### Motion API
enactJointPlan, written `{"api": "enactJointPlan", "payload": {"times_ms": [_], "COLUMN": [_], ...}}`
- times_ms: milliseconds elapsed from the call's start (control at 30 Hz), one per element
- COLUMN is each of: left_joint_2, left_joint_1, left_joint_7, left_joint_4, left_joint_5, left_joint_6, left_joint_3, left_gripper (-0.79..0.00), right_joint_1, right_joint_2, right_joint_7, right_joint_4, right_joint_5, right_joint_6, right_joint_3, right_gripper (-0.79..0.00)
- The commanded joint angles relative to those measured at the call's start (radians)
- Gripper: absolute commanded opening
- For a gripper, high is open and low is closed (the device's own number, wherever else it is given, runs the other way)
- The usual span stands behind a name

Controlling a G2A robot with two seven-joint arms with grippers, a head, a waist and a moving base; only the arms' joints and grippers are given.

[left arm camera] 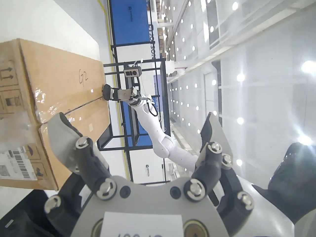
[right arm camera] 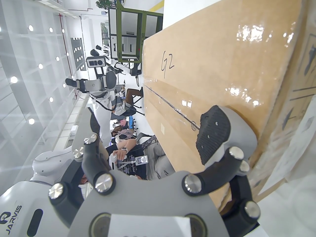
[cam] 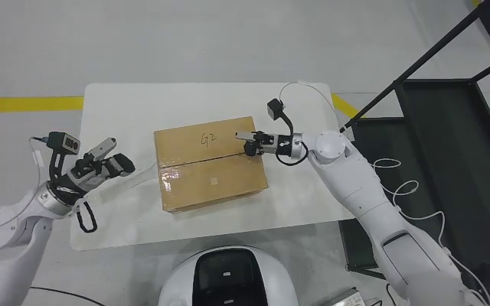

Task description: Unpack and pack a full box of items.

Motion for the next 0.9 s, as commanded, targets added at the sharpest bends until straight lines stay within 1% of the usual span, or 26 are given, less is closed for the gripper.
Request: {"api": "enactJointPlan", "payload": {"times_ms": [0, 67, 567, 600, 667, 700, 767, 867], "left_joint_2": [-0.004, -0.007, -0.007, -0.008, -0.016, -0.02, -0.03, -0.039], "left_joint_1": [0.053, 0.083, 0.083, 0.084, 0.099, 0.116, 0.158, 0.23], "left_joint_7": [0.051, 0.074, 0.074, 0.093, 0.203, 0.259, 0.391, 0.531], "left_joint_4": [-0.022, -0.033, -0.033, -0.027, -0.045, -0.057, -0.1, -0.178], "left_joint_5": [-0.015, -0.022, -0.022, -0.023, -0.017, -0.022, -0.071, -0.085], "left_joint_6": [0.015, 0.02, 0.02, 0.022, 0.024, 0.023, 0.051, 0.083], "left_joint_3": [-0.012, -0.017, -0.017, -0.019, -0.018, -0.017, -0.024, -0.045], "left_gripper": [0.0, 0.0, 0.0, 0.0, 0.0, 0.0, 0.0, 0.0], "right_joint_1": [0.0, 0.0, 0.0, 0.0, 0.0, 0.0, 0.0, 0.0], "right_joint_2": [0.0, 0.0, 0.0, 0.0, 0.0, 0.0, 0.0, 0.0], "right_joint_7": [0.0, 0.0, 0.0, 0.0, 0.0, 0.0, 0.0, 0.0], "right_joint_4": [0.0, 0.0, 0.0, 0.0, 0.0, 0.0, 0.0, 0.0], "right_joint_5": [0.0, 0.0, 0.0, 0.0, 0.0, 0.0, 0.0, 0.0], "right_joint_6": [0.0, 0.0, 0.0, 0.0, 0.0, 0.0, 0.0, 0.0], "right_joint_3": [0.0, 0.0, 0.0, 0.0, 0.0, 0.0, 0.0, 0.0], "right_gripper": [0.0, 0.0, 0.0, 0.0, 0.0, 0.0, 0.0, 0.0]}}
